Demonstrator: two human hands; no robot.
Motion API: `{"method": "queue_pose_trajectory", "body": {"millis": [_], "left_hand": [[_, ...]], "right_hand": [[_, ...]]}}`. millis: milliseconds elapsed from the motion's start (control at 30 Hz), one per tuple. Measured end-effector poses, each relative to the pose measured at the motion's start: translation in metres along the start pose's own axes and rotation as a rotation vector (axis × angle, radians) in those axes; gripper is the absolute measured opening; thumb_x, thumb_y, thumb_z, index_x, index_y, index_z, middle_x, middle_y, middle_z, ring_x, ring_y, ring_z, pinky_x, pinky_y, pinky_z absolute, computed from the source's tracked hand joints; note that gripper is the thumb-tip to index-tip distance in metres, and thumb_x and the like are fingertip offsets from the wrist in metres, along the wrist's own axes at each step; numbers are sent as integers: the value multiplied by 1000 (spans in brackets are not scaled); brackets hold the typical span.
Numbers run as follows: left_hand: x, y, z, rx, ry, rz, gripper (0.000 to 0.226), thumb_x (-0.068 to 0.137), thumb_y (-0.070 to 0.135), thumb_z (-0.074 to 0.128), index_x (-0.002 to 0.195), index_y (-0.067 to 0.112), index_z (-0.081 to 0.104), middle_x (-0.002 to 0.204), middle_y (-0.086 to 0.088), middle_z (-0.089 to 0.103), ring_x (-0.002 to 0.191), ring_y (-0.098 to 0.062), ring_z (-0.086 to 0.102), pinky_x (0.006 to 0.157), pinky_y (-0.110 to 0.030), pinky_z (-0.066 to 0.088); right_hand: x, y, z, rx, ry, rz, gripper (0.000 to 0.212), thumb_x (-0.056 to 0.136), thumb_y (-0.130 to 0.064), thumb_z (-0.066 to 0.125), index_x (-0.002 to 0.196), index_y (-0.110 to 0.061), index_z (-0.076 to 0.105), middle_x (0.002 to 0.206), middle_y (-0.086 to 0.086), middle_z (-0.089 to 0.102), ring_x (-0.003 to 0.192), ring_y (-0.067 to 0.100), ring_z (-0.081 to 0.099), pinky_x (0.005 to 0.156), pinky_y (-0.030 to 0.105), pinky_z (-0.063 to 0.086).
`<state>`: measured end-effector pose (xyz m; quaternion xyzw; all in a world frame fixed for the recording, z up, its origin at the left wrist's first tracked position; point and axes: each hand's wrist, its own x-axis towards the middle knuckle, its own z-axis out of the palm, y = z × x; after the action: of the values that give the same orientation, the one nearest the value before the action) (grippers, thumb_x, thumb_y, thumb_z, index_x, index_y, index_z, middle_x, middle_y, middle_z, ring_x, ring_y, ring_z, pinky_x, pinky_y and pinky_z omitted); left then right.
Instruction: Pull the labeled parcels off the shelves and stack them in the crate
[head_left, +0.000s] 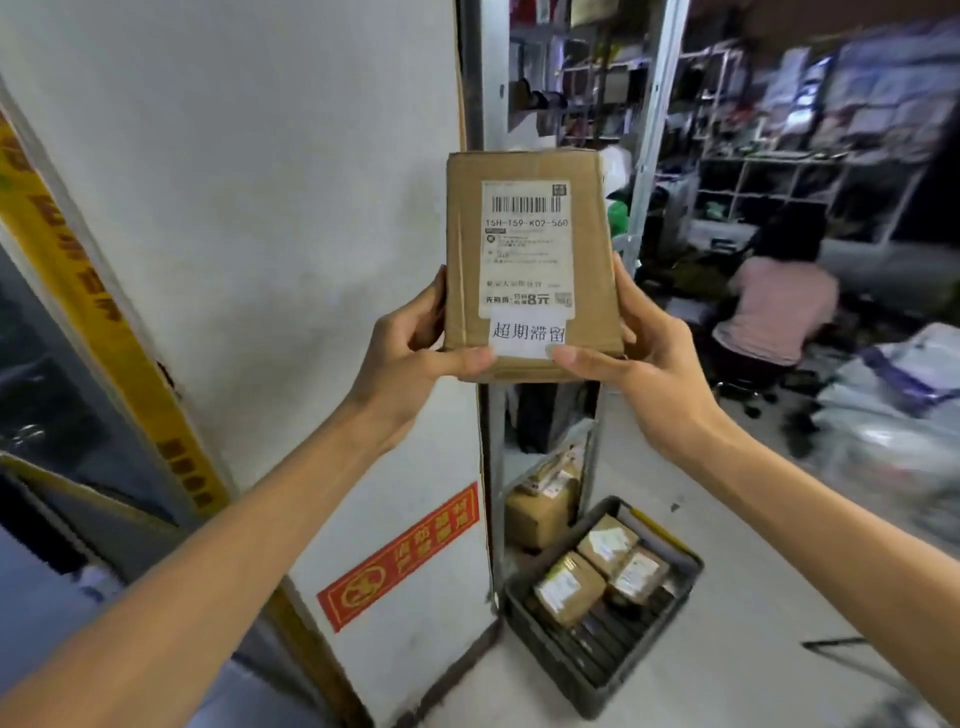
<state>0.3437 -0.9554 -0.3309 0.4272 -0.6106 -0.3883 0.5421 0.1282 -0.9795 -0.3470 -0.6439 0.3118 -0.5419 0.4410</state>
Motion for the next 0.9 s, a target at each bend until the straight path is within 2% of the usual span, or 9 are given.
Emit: {"method": "queue_pose_trajectory", "body": {"millis": [200,300,433,533,600,767,900], "left_hand": [[44,-53,28,-123,-254,-69,74,77,-4,71,143,15,44,130,-1,63,121,-14,59,100,-42,50],[64,-82,45,-157,-350,-76,70,81,-6,67,144,13,42,130,-3,62,121,-14,59,98,-40,52],[88,-119,76,-184,-471,-105,69,80,-8,67,142,12,43,132,-4,61,120,-13,59,98,-34,52],[110,-159,104,-162,-536,-149,67,78,-5,70,138,13,48,127,0,64,117,-11,61,97,-32,52],[126,-190,127,-160,-576,-187,68,76,-7,72,137,13,49,127,1,64,117,-10,61,97,-30,51],[171,-288,188,-140,-642,-320,78,70,-13,73,141,5,46,133,-4,60,122,-12,57,100,-27,49],[210,-387,240,-86,-622,-466,88,66,-16,74,145,7,41,138,-1,56,125,-12,55,102,-27,48]], "right_hand": [[-13,26,-24,-111,215,100,91,77,1,76,152,-14,28,142,1,53,126,15,55,94,26,51],[-18,40,-34,-161,300,143,93,76,-3,77,153,-16,26,144,1,51,129,17,52,98,30,50],[-25,70,-52,-197,407,193,86,77,4,73,150,-18,33,139,-2,55,125,17,56,94,38,53],[-29,104,-74,-211,511,261,87,77,7,73,150,-18,32,135,-3,58,120,15,59,89,33,56],[-29,135,-93,-198,558,309,88,77,8,72,150,-18,31,133,-5,59,119,13,60,88,30,55],[-21,239,-153,-182,656,455,93,71,4,79,149,-20,34,135,-2,57,121,9,56,96,34,53],[-3,345,-202,-150,690,584,96,68,9,79,149,-18,34,136,-4,56,117,-1,56,90,21,51]]}}
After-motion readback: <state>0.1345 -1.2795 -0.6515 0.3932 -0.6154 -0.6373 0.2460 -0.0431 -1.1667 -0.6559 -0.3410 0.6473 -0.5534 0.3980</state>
